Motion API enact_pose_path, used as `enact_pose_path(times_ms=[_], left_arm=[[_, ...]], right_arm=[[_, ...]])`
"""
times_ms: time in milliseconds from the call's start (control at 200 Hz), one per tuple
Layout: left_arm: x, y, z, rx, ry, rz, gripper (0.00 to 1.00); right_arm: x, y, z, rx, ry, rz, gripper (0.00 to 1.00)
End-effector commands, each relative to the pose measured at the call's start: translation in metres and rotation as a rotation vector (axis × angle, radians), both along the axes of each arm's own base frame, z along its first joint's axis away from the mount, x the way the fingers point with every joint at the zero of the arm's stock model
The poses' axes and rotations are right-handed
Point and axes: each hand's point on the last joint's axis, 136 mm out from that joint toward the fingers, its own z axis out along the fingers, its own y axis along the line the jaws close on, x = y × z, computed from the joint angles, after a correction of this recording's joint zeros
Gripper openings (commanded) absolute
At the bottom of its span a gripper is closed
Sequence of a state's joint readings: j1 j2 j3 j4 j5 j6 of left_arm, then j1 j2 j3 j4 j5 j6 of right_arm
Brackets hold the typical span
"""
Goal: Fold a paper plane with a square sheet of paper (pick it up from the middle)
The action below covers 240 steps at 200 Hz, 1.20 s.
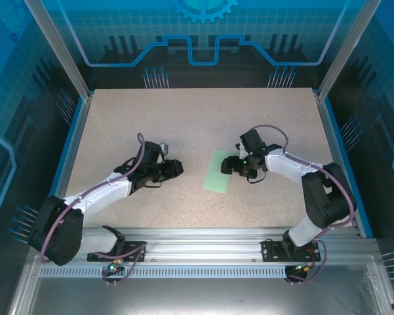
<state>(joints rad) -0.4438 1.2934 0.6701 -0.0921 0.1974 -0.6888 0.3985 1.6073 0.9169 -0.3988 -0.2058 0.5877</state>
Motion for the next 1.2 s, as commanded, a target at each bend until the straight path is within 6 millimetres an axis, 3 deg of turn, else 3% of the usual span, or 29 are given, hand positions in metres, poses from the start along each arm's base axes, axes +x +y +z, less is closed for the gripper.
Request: enact_pose_path(times_ms=[0, 70, 195, 205, 415, 740, 1195], left_arm=[[0.003, -0.030, 0.011, -0.119, -0.021, -0.141, 0.41], [0.006, -0.050, 0.012, -0.141, -0.007, -0.204, 0.36], [0.013, -0.084, 0.004, -0.090, 0.037, -0.292, 0.19], [0.014, -0.087, 0.003, -0.088, 0.039, -0.295, 0.19], [0.026, -0.107, -0.031, -0.064, 0.117, -0.295, 0.15], [0.022, -0.117, -0.059, -0.042, 0.179, -0.325, 0.12], [0.017, -0.121, -0.072, -0.023, 0.203, -0.342, 0.12]], right_arm=[[0.012, 0.019, 0.004, 0.137, -0.001, -0.021, 0.74], [0.013, 0.019, -0.003, 0.160, 0.016, -0.032, 0.66], [0.021, 0.018, -0.007, 0.206, 0.018, -0.055, 0.64], [0.015, 0.015, -0.014, 0.203, 0.037, -0.060, 0.64], [0.015, 0.015, -0.021, 0.237, 0.060, -0.060, 0.61], [0.017, 0.017, -0.025, 0.247, 0.074, -0.062, 0.55], [0.022, 0.009, -0.018, 0.214, 0.032, -0.090, 0.56]])
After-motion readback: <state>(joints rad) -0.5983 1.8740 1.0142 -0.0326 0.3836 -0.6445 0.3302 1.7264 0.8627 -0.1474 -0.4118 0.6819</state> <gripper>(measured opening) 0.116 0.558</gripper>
